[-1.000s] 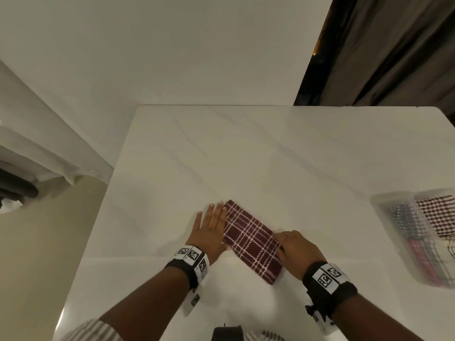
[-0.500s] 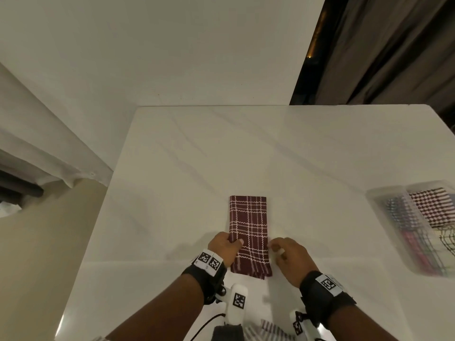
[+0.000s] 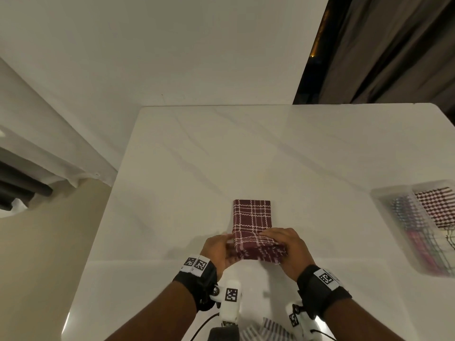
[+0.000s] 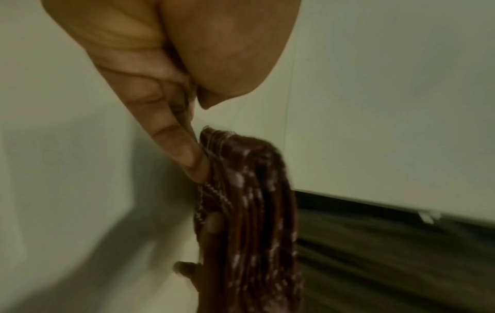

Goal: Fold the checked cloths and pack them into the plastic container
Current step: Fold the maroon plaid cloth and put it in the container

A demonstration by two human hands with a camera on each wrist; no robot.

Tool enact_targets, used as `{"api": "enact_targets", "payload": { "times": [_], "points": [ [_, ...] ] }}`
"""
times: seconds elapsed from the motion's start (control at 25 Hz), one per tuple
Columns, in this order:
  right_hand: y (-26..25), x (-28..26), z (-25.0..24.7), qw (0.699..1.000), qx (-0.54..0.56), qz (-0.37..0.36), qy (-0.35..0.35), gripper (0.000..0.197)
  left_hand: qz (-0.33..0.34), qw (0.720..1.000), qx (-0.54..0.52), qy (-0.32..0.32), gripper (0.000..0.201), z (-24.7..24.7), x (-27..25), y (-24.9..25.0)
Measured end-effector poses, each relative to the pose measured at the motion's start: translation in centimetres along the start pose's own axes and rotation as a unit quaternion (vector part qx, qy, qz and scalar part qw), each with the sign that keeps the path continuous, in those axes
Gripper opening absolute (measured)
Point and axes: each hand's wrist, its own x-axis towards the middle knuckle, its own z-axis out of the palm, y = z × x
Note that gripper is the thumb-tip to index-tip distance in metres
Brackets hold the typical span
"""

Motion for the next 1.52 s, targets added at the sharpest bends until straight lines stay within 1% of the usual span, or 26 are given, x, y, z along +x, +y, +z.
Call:
{"api": "enact_targets", "payload": {
  "times": [0.04, 0.08, 0.12, 0.16, 0.2, 0.24, 0.28, 0.32, 0.36, 0.4, 0.48, 0.52, 0.56, 0.64, 0.72, 0.8, 0.88, 0.92, 0.96, 1.0, 1.04, 1.12, 1.16, 1.2, 1.32, 1.52],
  "points": [
    [-0.1, 0.1, 0.0, 1.000, -0.003, 0.001, -0.002, 0.041, 0.063, 0.995, 0.071, 0.026, 0.023, -0.5, 0.2, -0.4],
    [-0.3, 0.2, -0.1, 1.000, -0.009, -0.003, -0.006, 0.040, 0.159, 0.968, 0.191, 0.040, 0.028, -1.1, 0.4, -0.7],
    [-0.4, 0.2, -0.2, 1.000, -0.012, -0.008, -0.011, 0.039, 0.263, 0.909, 0.321, 0.036, 0.038, -1.6, 0.6, -1.1],
    [-0.4, 0.2, -0.2, 1.000, -0.009, -0.011, -0.013, 0.039, 0.350, 0.833, 0.427, 0.019, 0.045, -2.0, 0.8, -1.3],
    [-0.4, 0.2, -0.2, 1.000, -0.001, -0.007, -0.010, 0.039, 0.404, 0.772, 0.491, 0.000, 0.044, -2.0, 1.0, -1.2],
    [-0.3, 0.2, -0.3, 1.000, 0.010, 0.004, -0.006, 0.038, 0.430, 0.731, 0.530, -0.011, 0.037, -1.9, 1.0, -1.0],
    [-0.2, 0.2, -0.4, 0.999, 0.023, 0.023, -0.003, 0.036, 0.440, 0.708, 0.553, -0.012, 0.030, -1.9, 1.0, -0.8],
    [-0.2, 0.2, -0.6, 0.998, 0.039, 0.044, -0.004, 0.035, 0.430, 0.706, 0.563, -0.006, 0.026, -2.0, 1.0, -0.6],
    [-0.1, 0.2, -0.7, 0.996, 0.056, 0.063, -0.007, 0.033, 0.412, 0.714, 0.566, 0.000, 0.024, -2.1, 1.2, -0.7],
    [-0.1, 0.2, -0.9, 0.994, 0.071, 0.079, -0.008, 0.027, 0.393, 0.723, 0.568, 0.003, 0.028, -2.1, 1.3, -0.6],
    [-0.1, 0.4, -1.1, 0.990, 0.094, 0.103, 0.000, 0.018, 0.363, 0.729, 0.580, 0.007, 0.051, -2.0, 1.7, -0.6],
    [-0.1, 0.6, -1.1, 0.988, 0.105, 0.111, 0.006, 0.022, 0.354, 0.731, 0.583, 0.009, 0.059, -1.8, 1.8, -0.4],
    [-0.1, 0.8, -1.0, 0.987, 0.113, 0.116, 0.011, 0.026, 0.346, 0.739, 0.578, 0.011, 0.060, -1.5, 1.9, -0.2],
    [-0.1, 1.7, -1.0, 0.986, 0.113, 0.124, 0.014, 0.028, 0.329, 0.762, 0.557, 0.022, 0.048, -1.0, 2.5, 0.2],
    [-0.2, 2.7, -0.8, 0.984, 0.111, 0.142, 0.014, 0.026, 0.308, 0.778, 0.546, 0.043, 0.037, -0.5, 3.2, 0.3],
    [-0.4, 3.5, -0.6, 0.979, 0.111, 0.171, 0.023, 0.028, 0.285, 0.784, 0.548, 0.063, 0.031, -0.1, 4.0, 0.3],
    [-0.6, 4.1, -0.1, 0.981, 0.077, 0.171, 0.052, 0.032, 0.290, 0.782, 0.546, 0.077, 0.029, 0.1, 4.6, 0.4],
    [-0.7, 4.2, 0.2, 0.985, 0.033, 0.156, 0.069, 0.037, 0.315, 0.775, 0.542, 0.082, 0.036, 0.2, 4.7, 0.4],
    [-0.8, 4.2, 0.5, 0.988, -0.018, 0.132, 0.083, 0.044, 0.346, 0.757, 0.548, 0.085, 0.046, 0.4, 4.6, 0.4],
    [-1.0, 4.3, 0.7, 0.989, -0.068, 0.099, 0.091, 0.051, 0.380, 0.728, 0.564, 0.083, 0.055, 0.7, 4.5, 0.4],
    [-1.2, 4.4, 0.9, 0.988, -0.112, 0.061, 0.089, 0.055, 0.411, 0.692, 0.590, 0.072, 0.061, 0.9, 4.2, 0.4],
    [-1.3, 4.8, 1.3, 0.983, -0.179, 0.005, 0.042, 0.059, 0.442, 0.615, 0.653, 0.028, 0.066, 1.5, 4.1, 0.3],
    [-1.2, 5.1, 1.5, 0.980, -0.201, -0.004, 0.009, 0.061, 0.440, 0.586, 0.681, 0.005, 0.066, 1.5, 4.4, 0.2],
    [-0.8, 5.3, 1.7, 0.976, -0.218, -0.002, -0.023, 0.064, 0.430, 0.568, 0.702, -0.012, 0.066, 1.5, 4.8, 0.1],
    [1.0, 5.4, 2.0, 0.967, -0.240, 0.007, -0.086, 0.071, 0.401, 0.545, 0.736, -0.038, 0.072, 0.8, 6.2, -0.3],
    [2.3, 5.3, 2.5, 0.966, -0.234, -0.006, -0.111, 0.071, 0.403, 0.509, 0.758, -0.056, 0.085, 0.3, 7.6, -0.2]
  ]
}}
